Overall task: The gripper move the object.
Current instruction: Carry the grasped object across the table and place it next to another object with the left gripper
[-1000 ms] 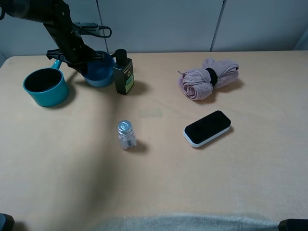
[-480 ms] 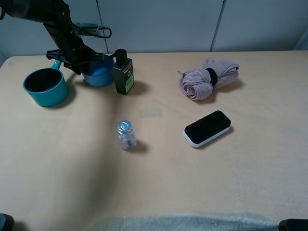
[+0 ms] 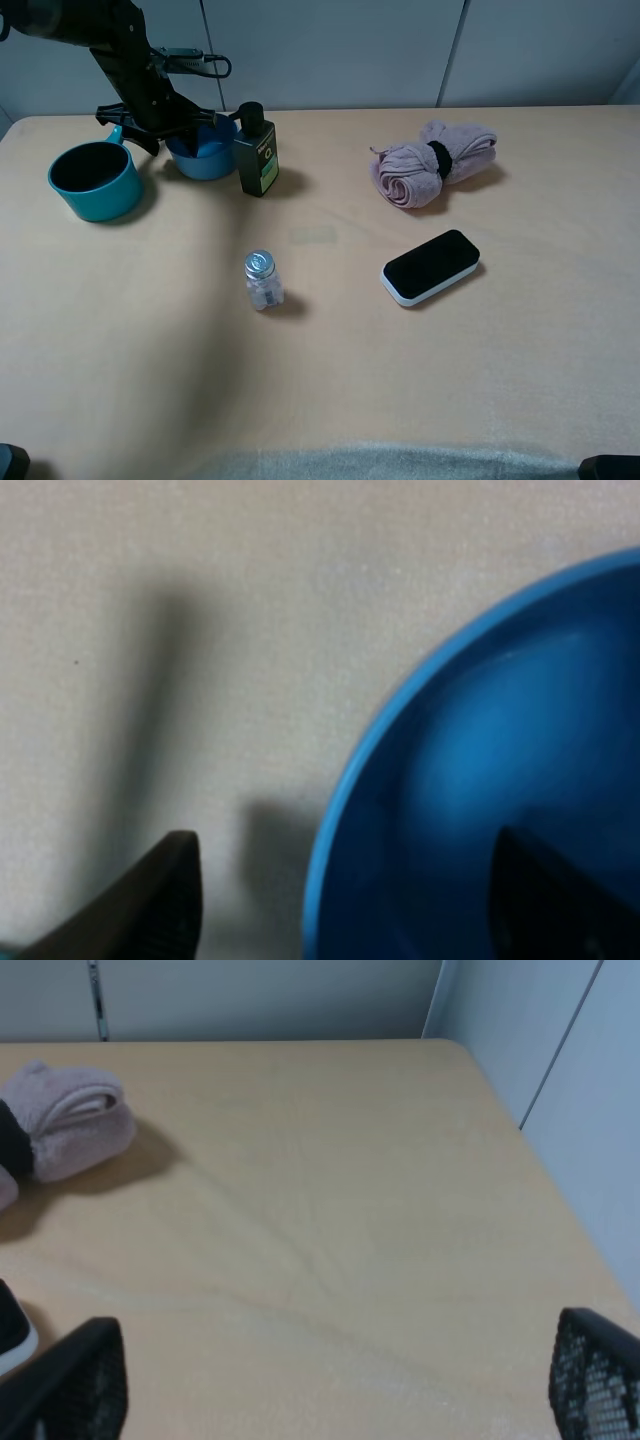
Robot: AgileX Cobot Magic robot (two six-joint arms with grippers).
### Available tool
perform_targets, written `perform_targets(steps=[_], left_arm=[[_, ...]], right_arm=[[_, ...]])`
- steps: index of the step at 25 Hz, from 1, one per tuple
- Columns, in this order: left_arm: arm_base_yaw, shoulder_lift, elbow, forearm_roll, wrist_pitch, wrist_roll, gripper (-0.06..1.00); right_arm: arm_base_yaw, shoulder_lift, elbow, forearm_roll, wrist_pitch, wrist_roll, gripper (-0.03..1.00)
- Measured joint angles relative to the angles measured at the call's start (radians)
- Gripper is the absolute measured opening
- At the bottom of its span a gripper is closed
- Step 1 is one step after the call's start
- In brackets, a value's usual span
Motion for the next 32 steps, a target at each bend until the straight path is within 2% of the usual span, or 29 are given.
perform_targets(steps=[20, 32], left_arm=[[0.0, -0.056, 0.0, -0.001, 0.038, -0.009, 0.71], [0.0, -0.187, -0.01, 0.001, 0.163, -0.01, 0.71]], right_arm=[[0.0, 0.0, 0.0, 0.0, 0.0, 0.0, 0.64], [0.0, 0.0, 0.0, 0.0, 0.0, 0.0, 0.64]])
